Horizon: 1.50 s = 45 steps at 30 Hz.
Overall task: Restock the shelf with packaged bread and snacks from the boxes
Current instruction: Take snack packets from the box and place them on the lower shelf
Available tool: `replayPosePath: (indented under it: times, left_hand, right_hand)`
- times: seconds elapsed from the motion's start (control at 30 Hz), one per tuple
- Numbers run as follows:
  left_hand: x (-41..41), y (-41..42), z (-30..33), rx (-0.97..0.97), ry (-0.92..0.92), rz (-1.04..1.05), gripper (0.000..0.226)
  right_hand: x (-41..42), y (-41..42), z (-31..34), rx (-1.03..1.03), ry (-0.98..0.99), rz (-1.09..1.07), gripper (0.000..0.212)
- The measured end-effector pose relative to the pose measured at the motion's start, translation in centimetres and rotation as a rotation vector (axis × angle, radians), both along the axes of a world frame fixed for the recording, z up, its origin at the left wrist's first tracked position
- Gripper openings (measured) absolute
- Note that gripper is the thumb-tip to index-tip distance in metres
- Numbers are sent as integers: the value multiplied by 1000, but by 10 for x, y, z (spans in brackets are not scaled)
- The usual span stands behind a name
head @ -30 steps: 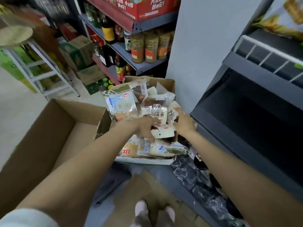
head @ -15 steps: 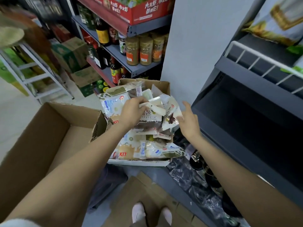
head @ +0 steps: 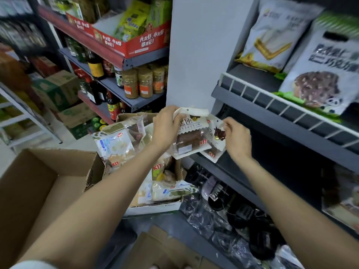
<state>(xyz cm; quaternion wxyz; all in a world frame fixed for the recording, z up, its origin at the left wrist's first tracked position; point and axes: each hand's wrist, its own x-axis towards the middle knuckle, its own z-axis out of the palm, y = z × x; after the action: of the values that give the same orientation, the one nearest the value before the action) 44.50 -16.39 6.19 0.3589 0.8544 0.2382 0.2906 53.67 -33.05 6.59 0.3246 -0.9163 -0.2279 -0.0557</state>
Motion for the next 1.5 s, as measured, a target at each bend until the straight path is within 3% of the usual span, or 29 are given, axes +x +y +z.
replayPosePath:
  times: [0.23, 0.3, 0.43, 0.67, 0.87, 1.0, 1.23, 1.37, 1.5]
  left_hand:
    - [43, -31, 0, 90, 31, -43, 22]
    - [56, -36, -7, 102, -1, -62, 22]
    - [80, -40, -26, 64, -102, -69, 24]
    - [126, -29, -64, 83, -226, -97, 20]
    - [158, -18, -80, -10, -291, -172, 17]
    - [167, -12, -84, 33, -313, -203, 16]
    - [174, -1, -92, -3, -296, -279, 13]
    - [182, -5, -88, -39, -280, -310, 14]
    - [186, -9, -83, -100, -270, -388, 10]
  right_hand:
    - [26, -30, -11, 117, 37, -109, 32]
    - [38, -34, -17, 159, 27, -166, 29]
    - [72, -38, -27, 54, 3, -263, 30]
    - [137, -35, -55, 37, -91, -261, 28]
    - [180, -18, -72, 134, -146, -283, 30]
    - [198, -9, -81, 175, -205, -327, 29]
    - [219, -2, -94, 229, -147, -304, 33]
    - [221, 5, -95, 292, -12, -223, 36]
    - [206, -3, -86, 154, -94, -78, 63]
